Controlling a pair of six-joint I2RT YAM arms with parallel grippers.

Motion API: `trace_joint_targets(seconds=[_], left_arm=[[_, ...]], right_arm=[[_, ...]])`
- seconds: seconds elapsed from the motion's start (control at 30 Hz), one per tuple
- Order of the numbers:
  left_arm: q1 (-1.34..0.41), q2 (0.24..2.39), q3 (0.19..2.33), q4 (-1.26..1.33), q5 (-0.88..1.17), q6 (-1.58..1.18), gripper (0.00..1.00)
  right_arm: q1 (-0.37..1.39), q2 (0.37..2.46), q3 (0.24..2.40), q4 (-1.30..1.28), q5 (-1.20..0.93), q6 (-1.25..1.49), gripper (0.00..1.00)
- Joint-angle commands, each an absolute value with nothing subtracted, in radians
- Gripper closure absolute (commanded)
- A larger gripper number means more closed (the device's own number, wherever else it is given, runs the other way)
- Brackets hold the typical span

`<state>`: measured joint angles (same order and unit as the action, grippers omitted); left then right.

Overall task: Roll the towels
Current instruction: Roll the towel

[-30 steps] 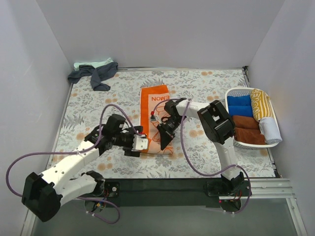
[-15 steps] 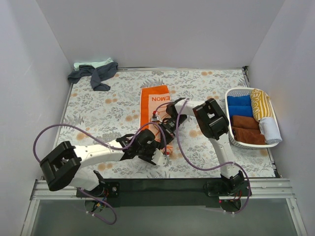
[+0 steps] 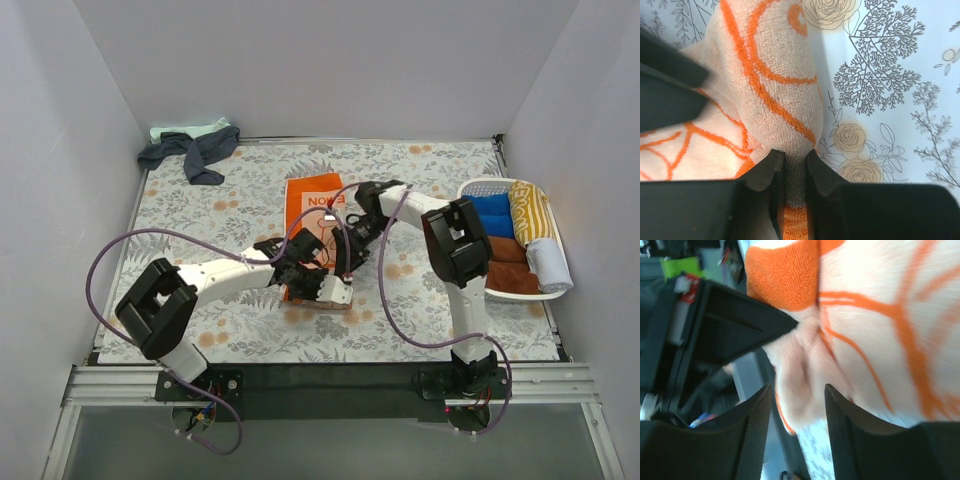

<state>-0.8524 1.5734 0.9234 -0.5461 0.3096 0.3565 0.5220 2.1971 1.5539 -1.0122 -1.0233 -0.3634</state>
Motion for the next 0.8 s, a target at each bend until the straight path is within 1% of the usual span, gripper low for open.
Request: trace_joint_targets(seconds=[0.0, 0.07, 0.23, 0.27, 0.33, 0.4, 0.47, 0.53, 0.57, 0.6, 0.63, 0.67, 0.77], left_arm=[[-0.782, 1.672, 0.977, -0.863, 0.512, 0.383, 1.00], [-0.749, 1.706, 1.026, -0.919, 0.569, 0.402, 1.00], [-0.674, 1.801, 1.060, -0.976, 0.653, 0.400, 1.00], [-0.663, 1.813, 1.066, -0.986, 0.681, 0.399, 1.00], [-0.637, 1.854, 1.086, -1.030, 0.704, 0.408, 1.00], [-0.620, 1.945, 1.136, -1.071, 0.745, 0.420, 1.00], [-0.598, 2.033, 1.172, -1.129, 0.768, 0.452, 1.00], [-0.574, 2.086, 1.227, -1.166, 0.788, 0.465, 1.00], [-0.566, 2.107, 1.245, -1.175, 0.796, 0.469, 1.00], [-0.557, 2.146, 1.259, -1.183, 0.801, 0.472, 1.00], [-0.543, 2.163, 1.288, -1.189, 0.804, 0.480, 1.00], [-0.535, 2.180, 1.302, -1.206, 0.804, 0.485, 1.00], [-0.509, 2.246, 1.345, -1.230, 0.807, 0.500, 1.00]], right_arm=[[0.424, 2.050, 1.588, -0.914, -0.904, -0.316, 0.53], [0.385, 2.002, 1.577, -0.894, -0.876, -0.311, 0.53], [0.316, 1.797, 1.499, -0.816, -0.784, -0.311, 0.53], [0.302, 1.728, 1.453, -0.802, -0.767, -0.314, 0.53], [0.304, 1.659, 1.404, -0.758, -0.764, -0.327, 0.54], [0.311, 1.563, 1.323, -0.727, -0.773, -0.347, 0.54], [0.351, 1.482, 1.275, -0.683, -0.726, -0.383, 0.54], [0.392, 1.435, 1.200, -0.629, -0.671, -0.399, 0.49], [0.447, 1.390, 1.171, -0.611, -0.608, -0.406, 0.38], [0.481, 1.367, 1.129, -0.592, -0.576, -0.432, 0.31], [0.520, 1.346, 1.106, -0.554, -0.537, -0.442, 0.26], [0.601, 1.319, 1.091, -0.539, -0.461, -0.457, 0.22], [0.722, 1.338, 1.059, -0.487, -0.361, -0.505, 0.22]])
